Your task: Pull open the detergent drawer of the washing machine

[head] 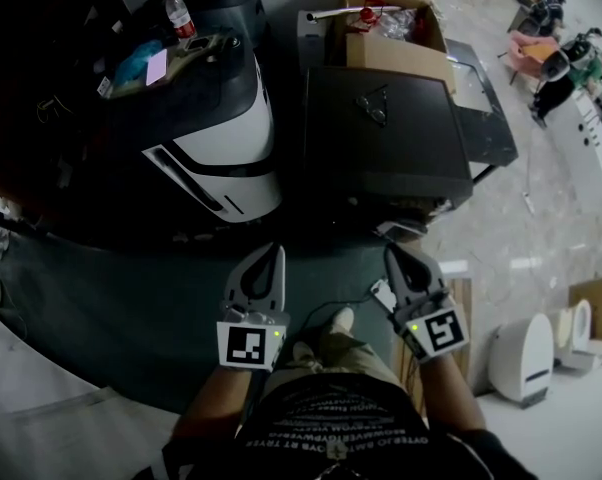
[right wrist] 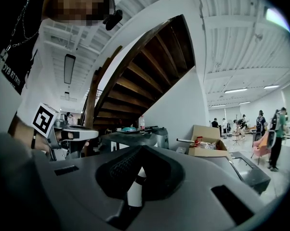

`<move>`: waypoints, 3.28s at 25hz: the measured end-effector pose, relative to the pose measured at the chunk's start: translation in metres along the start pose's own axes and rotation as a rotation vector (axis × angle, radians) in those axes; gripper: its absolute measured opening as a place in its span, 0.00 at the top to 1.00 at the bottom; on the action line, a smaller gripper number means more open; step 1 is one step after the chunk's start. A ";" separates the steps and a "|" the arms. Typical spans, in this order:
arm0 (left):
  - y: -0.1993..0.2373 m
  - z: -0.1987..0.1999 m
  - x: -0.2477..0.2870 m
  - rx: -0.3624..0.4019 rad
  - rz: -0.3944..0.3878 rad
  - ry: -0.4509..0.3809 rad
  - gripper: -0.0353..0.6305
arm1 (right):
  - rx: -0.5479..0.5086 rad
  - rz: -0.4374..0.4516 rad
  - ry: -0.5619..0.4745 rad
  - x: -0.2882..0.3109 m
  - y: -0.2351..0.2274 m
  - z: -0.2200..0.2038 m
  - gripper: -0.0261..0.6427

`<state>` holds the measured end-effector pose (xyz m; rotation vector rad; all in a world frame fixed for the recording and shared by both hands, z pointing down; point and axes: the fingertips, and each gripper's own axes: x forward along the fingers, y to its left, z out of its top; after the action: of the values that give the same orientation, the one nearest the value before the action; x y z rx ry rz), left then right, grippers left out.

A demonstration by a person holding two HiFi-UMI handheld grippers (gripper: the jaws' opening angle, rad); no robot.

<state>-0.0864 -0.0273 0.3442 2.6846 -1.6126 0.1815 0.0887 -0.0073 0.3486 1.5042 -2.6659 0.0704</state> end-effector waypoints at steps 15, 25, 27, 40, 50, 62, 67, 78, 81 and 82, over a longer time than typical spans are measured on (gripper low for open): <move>-0.022 -0.005 -0.053 0.012 -0.067 -0.011 0.94 | -0.010 -0.075 -0.031 -0.053 0.038 0.007 0.97; -0.046 -0.007 -0.083 0.020 -0.075 0.002 0.94 | -0.007 -0.074 -0.040 -0.091 0.050 0.003 0.97; -0.053 -0.006 -0.077 0.018 -0.069 0.004 0.94 | -0.007 -0.065 -0.045 -0.096 0.044 0.005 0.97; -0.125 0.021 -0.043 -0.018 -0.050 -0.031 0.94 | 0.028 -0.041 -0.048 -0.148 -0.021 -0.005 0.97; -0.140 0.027 -0.050 -0.005 -0.017 -0.017 0.94 | 0.037 0.003 -0.036 -0.155 -0.034 -0.012 0.97; -0.097 0.022 -0.045 -0.003 0.012 -0.001 0.94 | 0.070 0.016 -0.063 -0.108 -0.029 -0.007 0.97; -0.068 0.012 -0.033 -0.016 0.002 0.006 0.94 | 0.056 0.008 -0.030 -0.079 -0.023 -0.012 0.97; 0.003 0.015 0.011 -0.036 -0.052 -0.019 0.94 | 0.014 -0.020 -0.012 -0.005 -0.009 0.004 0.97; 0.023 0.013 0.018 -0.026 -0.066 -0.025 0.94 | 0.029 -0.027 -0.018 0.015 -0.001 0.011 0.97; 0.029 0.012 0.021 -0.022 -0.071 -0.025 0.94 | 0.028 -0.032 -0.019 0.021 0.001 0.012 0.97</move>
<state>-0.1008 -0.0597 0.3328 2.7337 -1.5133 0.1299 0.0770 -0.0257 0.3390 1.5634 -2.6653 0.0926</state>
